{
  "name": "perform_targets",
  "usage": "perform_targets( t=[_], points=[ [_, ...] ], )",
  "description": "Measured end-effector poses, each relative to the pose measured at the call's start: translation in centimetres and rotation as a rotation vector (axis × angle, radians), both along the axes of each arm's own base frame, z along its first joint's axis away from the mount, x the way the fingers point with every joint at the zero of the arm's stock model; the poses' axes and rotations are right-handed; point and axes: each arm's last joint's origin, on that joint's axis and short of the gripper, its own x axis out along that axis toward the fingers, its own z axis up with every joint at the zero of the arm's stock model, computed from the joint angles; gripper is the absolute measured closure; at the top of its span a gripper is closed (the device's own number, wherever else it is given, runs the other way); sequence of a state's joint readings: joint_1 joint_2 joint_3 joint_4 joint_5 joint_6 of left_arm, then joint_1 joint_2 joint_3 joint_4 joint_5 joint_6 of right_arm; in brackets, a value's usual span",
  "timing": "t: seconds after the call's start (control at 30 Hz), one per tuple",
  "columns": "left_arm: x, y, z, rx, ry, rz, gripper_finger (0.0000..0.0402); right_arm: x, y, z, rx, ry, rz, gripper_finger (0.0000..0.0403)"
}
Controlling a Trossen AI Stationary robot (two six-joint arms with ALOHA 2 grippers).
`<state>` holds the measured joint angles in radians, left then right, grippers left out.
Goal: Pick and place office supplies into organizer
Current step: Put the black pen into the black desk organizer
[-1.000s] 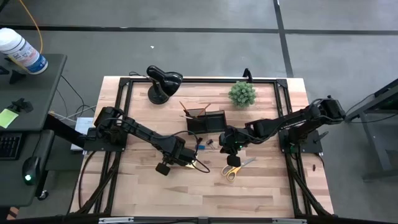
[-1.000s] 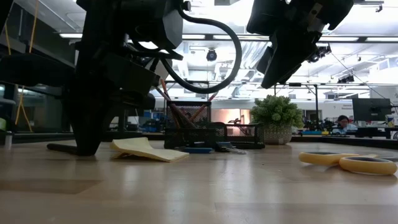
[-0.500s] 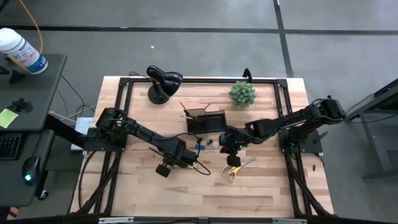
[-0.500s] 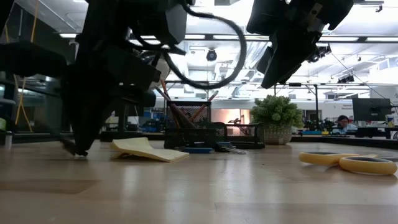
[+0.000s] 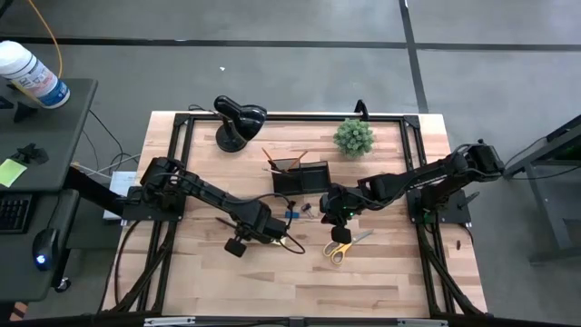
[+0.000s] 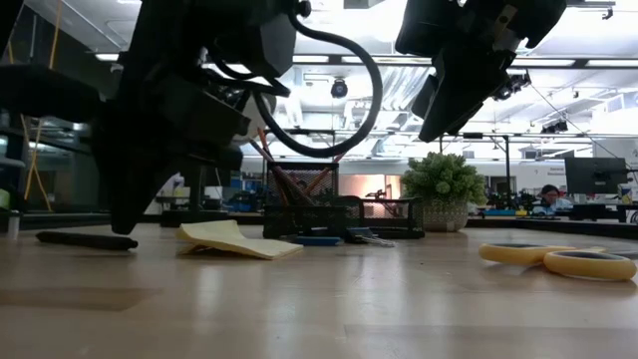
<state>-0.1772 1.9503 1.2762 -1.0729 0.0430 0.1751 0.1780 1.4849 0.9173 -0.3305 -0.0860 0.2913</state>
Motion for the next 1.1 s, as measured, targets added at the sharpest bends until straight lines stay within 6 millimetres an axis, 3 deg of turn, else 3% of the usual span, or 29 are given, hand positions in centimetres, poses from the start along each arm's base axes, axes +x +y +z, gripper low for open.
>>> perform_targets(
  t=[1.1],
  points=[
    [0.08,-0.14,0.12,-0.053,-0.007,-0.018,0.0389,0.00,0.00,0.00,-0.002,0.000,0.002,0.0392]
  ],
)
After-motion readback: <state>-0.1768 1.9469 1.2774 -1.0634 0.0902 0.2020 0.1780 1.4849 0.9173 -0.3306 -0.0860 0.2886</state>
